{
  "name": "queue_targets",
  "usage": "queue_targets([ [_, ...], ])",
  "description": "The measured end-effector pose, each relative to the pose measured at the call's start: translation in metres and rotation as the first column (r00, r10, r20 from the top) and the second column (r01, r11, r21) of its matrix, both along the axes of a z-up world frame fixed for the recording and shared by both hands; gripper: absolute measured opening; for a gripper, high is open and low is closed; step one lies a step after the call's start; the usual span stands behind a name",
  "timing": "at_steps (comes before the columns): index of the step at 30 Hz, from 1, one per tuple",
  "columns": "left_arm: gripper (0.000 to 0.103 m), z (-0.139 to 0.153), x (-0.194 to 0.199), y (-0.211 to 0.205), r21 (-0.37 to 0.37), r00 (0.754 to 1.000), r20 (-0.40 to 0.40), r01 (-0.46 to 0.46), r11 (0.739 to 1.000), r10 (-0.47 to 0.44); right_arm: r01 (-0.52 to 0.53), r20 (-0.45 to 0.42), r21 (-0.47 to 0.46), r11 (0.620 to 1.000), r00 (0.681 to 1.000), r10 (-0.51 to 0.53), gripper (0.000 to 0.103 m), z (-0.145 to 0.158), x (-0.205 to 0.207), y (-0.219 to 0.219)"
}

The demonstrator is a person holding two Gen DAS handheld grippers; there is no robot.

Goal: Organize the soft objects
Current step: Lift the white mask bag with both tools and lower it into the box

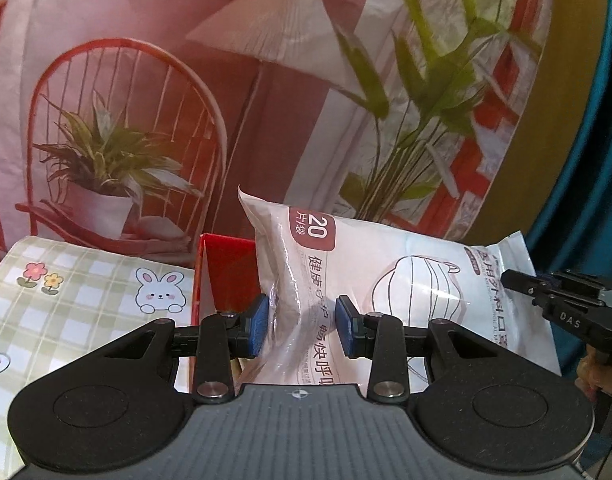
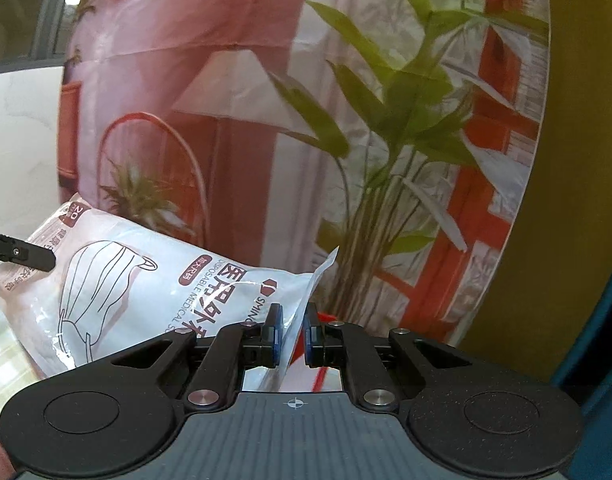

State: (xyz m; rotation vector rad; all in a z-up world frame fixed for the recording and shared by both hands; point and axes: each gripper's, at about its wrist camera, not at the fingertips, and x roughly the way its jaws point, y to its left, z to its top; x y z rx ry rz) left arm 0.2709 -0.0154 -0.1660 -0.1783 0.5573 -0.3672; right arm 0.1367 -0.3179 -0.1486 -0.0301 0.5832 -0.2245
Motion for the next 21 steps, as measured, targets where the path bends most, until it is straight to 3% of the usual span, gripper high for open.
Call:
queue_targets([
  [9,0.038,-0.029,0.039,-0.003,0.09,0.997,-0.074,-0.018,0.996,0.025,-0.018,-0.085,-0.025,1.0,0.996,0.016,0.009,-0.04,0.046,-0.008],
  [21,0.039,-0.032,0.052,0.008,0.089,0.996,-0.082,-0.011,0.996,0.018,-0.046,-0.226,-0.04,0.998,0.973,0.036,0.009,-0.089,0.087,-0.002],
])
